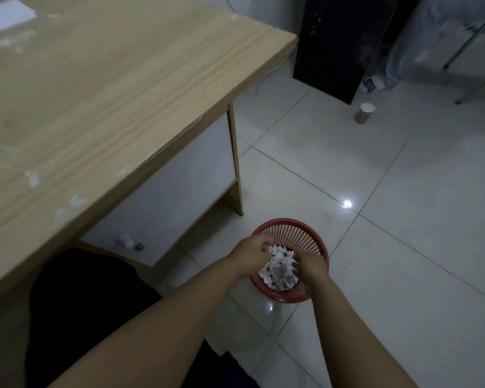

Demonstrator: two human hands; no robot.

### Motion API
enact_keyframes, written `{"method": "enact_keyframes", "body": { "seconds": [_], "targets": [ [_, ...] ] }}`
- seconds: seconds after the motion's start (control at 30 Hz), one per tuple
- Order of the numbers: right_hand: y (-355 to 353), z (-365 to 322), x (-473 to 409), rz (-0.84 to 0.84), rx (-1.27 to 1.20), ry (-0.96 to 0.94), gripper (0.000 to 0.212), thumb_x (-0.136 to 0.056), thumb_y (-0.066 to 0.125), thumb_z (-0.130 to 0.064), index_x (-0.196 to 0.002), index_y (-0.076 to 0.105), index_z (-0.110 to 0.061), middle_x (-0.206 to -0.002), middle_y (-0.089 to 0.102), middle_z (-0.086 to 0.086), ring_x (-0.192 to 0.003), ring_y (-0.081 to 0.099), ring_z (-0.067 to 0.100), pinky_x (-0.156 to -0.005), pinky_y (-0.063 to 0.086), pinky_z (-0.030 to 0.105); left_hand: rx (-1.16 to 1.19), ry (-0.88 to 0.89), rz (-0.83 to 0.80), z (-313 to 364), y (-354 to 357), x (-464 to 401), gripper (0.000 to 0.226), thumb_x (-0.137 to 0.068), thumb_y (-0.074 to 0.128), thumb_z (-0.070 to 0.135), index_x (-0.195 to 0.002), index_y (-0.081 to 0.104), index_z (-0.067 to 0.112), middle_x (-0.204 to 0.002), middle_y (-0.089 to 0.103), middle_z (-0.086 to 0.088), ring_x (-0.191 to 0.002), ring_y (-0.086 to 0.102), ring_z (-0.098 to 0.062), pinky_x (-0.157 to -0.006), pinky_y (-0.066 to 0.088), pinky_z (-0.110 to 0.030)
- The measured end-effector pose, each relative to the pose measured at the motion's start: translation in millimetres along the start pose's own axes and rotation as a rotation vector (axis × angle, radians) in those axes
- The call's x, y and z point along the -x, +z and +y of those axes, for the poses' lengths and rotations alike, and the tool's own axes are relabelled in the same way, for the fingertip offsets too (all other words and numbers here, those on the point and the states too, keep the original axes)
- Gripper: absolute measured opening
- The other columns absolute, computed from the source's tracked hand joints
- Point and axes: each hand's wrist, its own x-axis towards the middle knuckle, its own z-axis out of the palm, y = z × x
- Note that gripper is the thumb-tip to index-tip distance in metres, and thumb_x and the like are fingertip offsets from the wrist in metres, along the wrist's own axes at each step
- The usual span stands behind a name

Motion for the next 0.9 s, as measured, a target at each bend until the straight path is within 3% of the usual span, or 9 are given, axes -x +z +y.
{"method": "enact_keyframes", "body": {
  "seconds": [0.13, 0.33, 0.43, 0.63, 0.9],
  "targets": [
    [-1.3, -11.9, 15.4, -0.056, 0.091, -0.107, 0.035, -0.088, 0.052, -0.006, -0.123, 0.057, -0.003, -0.117, 0.062, 0.018, -0.097, 0.061, 0.029, -0.086, 0.050, 0.042, -0.150, 0.109, -0.035, 6.2, -10.3, 11.6, 0.058, -0.084, 0.063, 0.009, -0.139, 0.044, 0.015, -0.142, 0.047, -0.008, -0.126, 0.047, -0.022, -0.100, 0.041, -0.027],
    [-15.2, -57.4, 86.6, -0.146, 0.246, -0.394, 0.038, -0.080, 0.061, -0.002, -0.118, 0.061, -0.008, -0.099, 0.069, 0.010, -0.083, 0.065, 0.025, -0.069, 0.051, 0.034, -0.366, 0.267, -0.015, 39.0, -61.6, 50.5, 0.070, -0.079, 0.072, 0.015, -0.141, 0.040, 0.017, -0.141, 0.046, -0.007, -0.125, 0.045, -0.019, -0.095, 0.034, -0.021],
    [-20.0, -98.1, 136.6, -0.166, 0.291, -0.604, 0.040, -0.080, 0.066, -0.009, -0.119, 0.059, -0.016, -0.103, 0.069, 0.006, -0.088, 0.067, 0.018, -0.081, 0.054, 0.033, -0.376, 0.399, 0.128, 69.7, -96.6, 81.7, 0.071, -0.078, 0.073, 0.016, -0.141, 0.039, 0.017, -0.143, 0.045, -0.005, -0.127, 0.044, -0.017, -0.096, 0.029, -0.017],
    [-4.6, -171.0, 232.7, -0.199, 0.303, -1.022, 0.042, -0.082, 0.068, -0.017, -0.122, 0.058, -0.026, -0.104, 0.067, -0.008, -0.095, 0.063, 0.004, -0.081, 0.050, 0.021, -0.261, 0.586, 0.440, 102.4, -164.1, 165.1, 0.065, -0.079, 0.074, 0.021, -0.138, 0.044, 0.020, -0.137, 0.051, 0.000, -0.116, 0.052, -0.011, -0.084, 0.036, -0.014],
    [121.6, -238.3, 334.1, -0.415, 0.235, -1.327, 0.029, -0.081, 0.067, -0.012, -0.107, 0.064, -0.025, -0.093, 0.071, -0.001, -0.088, 0.066, 0.009, -0.078, 0.051, 0.018, -0.157, 0.495, 0.843, 40.1, -280.2, 276.2, 0.059, -0.079, 0.073, 0.021, -0.133, 0.049, 0.023, -0.131, 0.055, 0.004, -0.111, 0.054, -0.009, -0.085, 0.041, -0.020]
  ]
}}
